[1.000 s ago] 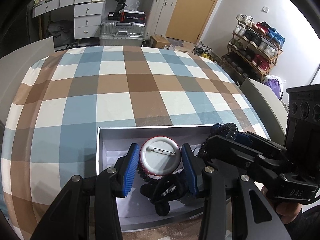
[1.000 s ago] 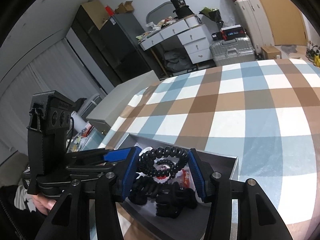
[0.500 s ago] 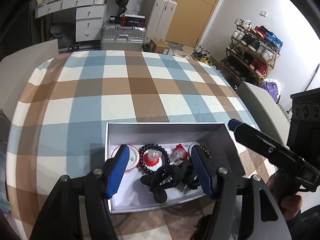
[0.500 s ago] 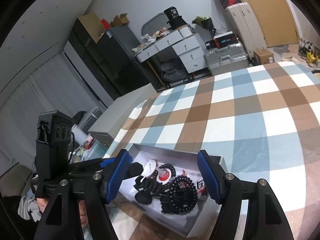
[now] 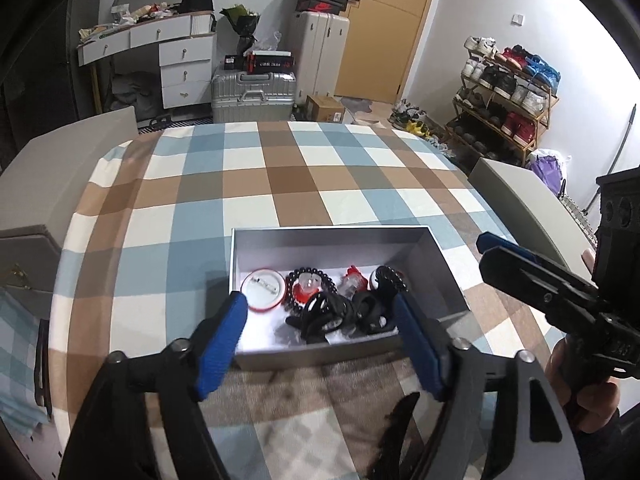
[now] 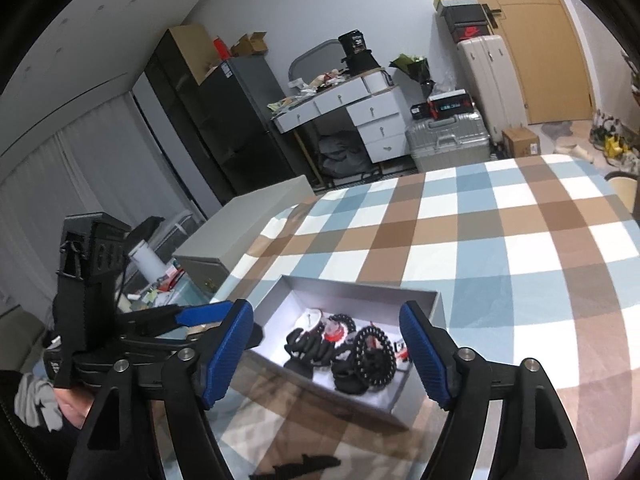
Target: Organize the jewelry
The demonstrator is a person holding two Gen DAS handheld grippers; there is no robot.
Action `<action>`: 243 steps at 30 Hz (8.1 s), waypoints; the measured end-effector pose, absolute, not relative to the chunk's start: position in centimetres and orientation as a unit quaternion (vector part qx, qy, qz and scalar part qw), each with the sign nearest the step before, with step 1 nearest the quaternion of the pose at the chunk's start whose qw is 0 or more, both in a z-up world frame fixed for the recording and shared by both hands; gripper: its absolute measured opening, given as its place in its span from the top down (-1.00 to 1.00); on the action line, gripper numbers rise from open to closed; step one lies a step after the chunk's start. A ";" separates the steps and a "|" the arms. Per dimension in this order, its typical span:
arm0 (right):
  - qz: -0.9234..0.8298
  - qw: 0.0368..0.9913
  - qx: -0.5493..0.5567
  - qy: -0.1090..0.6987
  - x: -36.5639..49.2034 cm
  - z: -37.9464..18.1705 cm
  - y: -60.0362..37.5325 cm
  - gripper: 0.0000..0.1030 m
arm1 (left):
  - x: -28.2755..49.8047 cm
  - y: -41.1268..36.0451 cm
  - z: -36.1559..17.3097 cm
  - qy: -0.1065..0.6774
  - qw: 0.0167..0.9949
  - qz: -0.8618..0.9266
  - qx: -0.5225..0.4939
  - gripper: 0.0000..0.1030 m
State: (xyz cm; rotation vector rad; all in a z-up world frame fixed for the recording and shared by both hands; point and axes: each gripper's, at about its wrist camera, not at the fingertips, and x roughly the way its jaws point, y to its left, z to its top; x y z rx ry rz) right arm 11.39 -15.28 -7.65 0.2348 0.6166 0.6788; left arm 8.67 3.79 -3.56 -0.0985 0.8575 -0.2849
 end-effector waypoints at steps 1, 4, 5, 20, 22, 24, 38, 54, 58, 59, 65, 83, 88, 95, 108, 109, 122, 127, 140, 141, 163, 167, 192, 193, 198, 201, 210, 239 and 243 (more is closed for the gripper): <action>0.327 0.890 0.114 0.298 11.1 -7.7 -15.4 -0.49 | 8.4 3.9 -3.4 0.413 0.898 -0.140 -0.049 -0.41; 0.325 0.890 0.116 0.297 9.9 -7.9 -15.8 -0.49 | 7.2 4.1 -3.0 0.408 0.900 -0.147 -0.050 -0.41; 0.323 0.891 0.115 0.297 9.4 -7.9 -15.9 -0.49 | 6.8 4.2 -2.8 0.405 0.901 -0.145 -0.046 -0.42; 0.312 0.902 0.118 0.274 3.5 -7.7 -17.4 -0.92 | 1.5 4.5 -2.0 0.375 0.918 -0.121 -0.046 -0.57; 0.307 0.904 0.117 0.272 2.8 -7.9 -17.5 -0.94 | 1.1 4.5 -2.1 0.378 0.917 -0.121 -0.047 -0.59; 0.303 0.907 0.114 0.270 2.1 -8.0 -17.7 -0.98 | 0.6 4.4 -2.6 0.384 0.914 -0.124 -0.048 -0.66; 0.253 0.911 0.090 0.312 -0.1 -11.9 -18.9 -1.00 | -2.1 1.6 -9.0 0.471 0.863 -0.181 -0.044 -0.67; 0.250 0.911 0.107 0.310 -0.6 -12.4 -19.8 -1.00 | -1.2 -0.8 -10.4 0.504 0.830 -0.237 0.023 0.28; 0.249 0.912 0.108 0.309 -0.7 -12.4 -19.9 -1.00 | -1.2 -0.9 -10.4 0.507 0.827 -0.240 0.037 0.66; 0.248 0.912 0.109 0.309 -0.7 -12.4 -20.0 -1.00 | -1.1 -0.9 -10.3 0.510 0.825 -0.243 0.032 0.77; 0.248 0.911 0.116 0.308 -0.7 -12.4 -20.1 -1.00 | -2.4 -1.7 -10.0 0.503 0.827 -0.242 0.070 0.85; 0.277 0.885 0.154 0.341 0.3 -13.4 -19.7 -1.00 | -2.9 2.2 -6.3 0.435 0.880 -0.190 0.002 0.88; 0.307 0.872 0.138 0.355 1.0 -13.7 -17.2 -1.00 | -2.1 4.6 -6.6 0.420 0.899 -0.124 -0.026 0.88; 0.326 0.856 0.098 0.388 3.1 -14.3 -12.5 -0.92 | -2.1 8.0 -7.1 0.415 0.903 -0.088 -0.072 0.88; 0.281 0.860 -0.031 0.424 4.0 -16.1 -6.9 -0.45 | -3.3 11.0 -6.7 0.401 0.909 -0.060 -0.102 0.88; 0.280 0.861 -0.039 0.423 3.9 -16.1 -6.6 -0.41 | -3.3 11.1 -6.7 0.399 0.909 -0.059 -0.104 0.88; 0.293 0.857 -0.105 0.411 2.6 -16.1 -5.6 0.65 | -3.3 11.1 -7.0 0.409 0.904 -0.058 -0.106 0.88; 0.306 0.855 -0.059 0.415 3.1 -16.0 -6.8 0.66 | -3.2 10.9 -6.7 0.408 0.905 -0.060 -0.101 0.88; 0.402 0.840 0.072 0.357 2.0 -11.5 -10.6 0.65 | -0.7 8.7 -4.1 0.380 0.918 -0.078 -0.080 0.88; 0.402 0.843 0.076 0.349 2.1 -11.0 -10.9 0.66 | -0.3 8.5 -3.8 0.376 0.920 -0.080 -0.077 0.88; 0.403 0.855 0.086 0.314 10.5 -7.2 -13.6 0.65 | 6.9 4.7 -2.3 0.353 0.926 -0.128 -0.049 0.88; 0.406 0.858 0.077 0.306 12.1 -7.0 -13.4 0.65 | 7.9 3.9 -2.4 0.344 0.927 -0.144 -0.040 0.88; 0.446 0.819 0.071 0.355 16.2 -10.4 -11.6 0.65 | 10.4 3.2 -5.0 0.387 0.901 -0.190 -0.055 0.88; 0.446 0.818 0.070 0.356 16.2 -10.5 -11.5 0.65 | 10.5 3.3 -5.0 0.389 0.899 -0.190 -0.056 0.88; 0.436 0.828 0.061 0.348 16.2 -10.5 -11.4 0.60 | 10.5 3.2 -5.3 0.394 0.897 -0.194 -0.058 0.88; 0.426 0.836 0.058 0.341 16.1 -10.3 -11.5 0.35 | 10.7 3.0 -5.4 0.397 0.894 -0.201 -0.060 0.87; 0.395 0.862 0.095 0.303 15.0 -9.4 -13.8 0.00 | 10.0 3.3 -4.7 0.383 0.902 -0.192 -0.053 0.07; 0.254 0.960 0.057 0.104 4.6 -5.4 -14.9 -1.00 | 2.7 3.3 -1.1 0.173 0.984 -0.027 -0.017 -0.98; 0.230 0.969 0.042 0.076 3.3 -5.9 -14.9 -1.00 | 2.1 3.4 -1.0 0.142 0.990 -0.001 -0.003 -0.98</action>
